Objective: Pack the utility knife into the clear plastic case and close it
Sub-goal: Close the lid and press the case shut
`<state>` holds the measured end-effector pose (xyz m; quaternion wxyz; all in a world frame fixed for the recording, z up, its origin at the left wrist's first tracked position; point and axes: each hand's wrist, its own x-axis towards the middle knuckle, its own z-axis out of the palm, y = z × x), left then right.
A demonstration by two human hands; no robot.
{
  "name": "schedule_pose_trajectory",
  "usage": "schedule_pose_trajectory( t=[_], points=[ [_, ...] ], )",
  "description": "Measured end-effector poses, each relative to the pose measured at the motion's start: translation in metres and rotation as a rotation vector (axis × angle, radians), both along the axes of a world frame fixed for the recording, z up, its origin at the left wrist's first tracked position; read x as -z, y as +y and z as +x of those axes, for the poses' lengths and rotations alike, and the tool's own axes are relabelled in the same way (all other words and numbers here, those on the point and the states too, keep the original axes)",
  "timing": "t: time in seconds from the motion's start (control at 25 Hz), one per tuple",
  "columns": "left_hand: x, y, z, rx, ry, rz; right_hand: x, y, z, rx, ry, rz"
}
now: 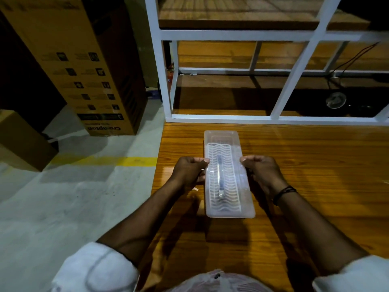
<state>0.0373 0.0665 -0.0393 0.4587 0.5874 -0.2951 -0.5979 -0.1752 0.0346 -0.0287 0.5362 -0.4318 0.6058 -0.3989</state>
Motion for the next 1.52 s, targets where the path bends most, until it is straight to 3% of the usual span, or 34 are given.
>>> schedule_pose_trajectory(
  t=[0.24, 0.4, 0.56, 0.84, 1.24, 1.4, 1.52],
  points=[
    [-0.013, 0.009, 0.003, -0.015, -0.023, 0.009, -0.001, 0.002, 0.003, 0.014, 0.02, -0.013],
    [-0.014, 0.05, 0.015, 0.204, -0.076, 0.144, -0.002, 0.045, -0.013, -0.122, -0.098, 0.115],
    [-0.012, 0.091, 0.019, 0.324, -0.062, 0.109, -0.011, 0.076, -0.027, -0.181, -0.128, 0.224],
    [-0.01, 0.1, 0.017, 0.279, -0.012, 0.09, -0.023, 0.091, -0.035, -0.32, -0.108, 0.267],
    [0.0, 0.098, 0.02, 0.27, -0.008, 0.036, -0.018, 0.086, -0.029, -0.302, -0.132, 0.257],
    [-0.003, 0.093, 0.019, 0.279, -0.243, 0.058, -0.022, 0.085, -0.026, -0.308, -0.066, 0.255],
    [-0.011, 0.084, 0.024, 0.401, -0.464, -0.03, -0.034, 0.077, -0.023, -0.446, 0.254, 0.11]
  ],
)
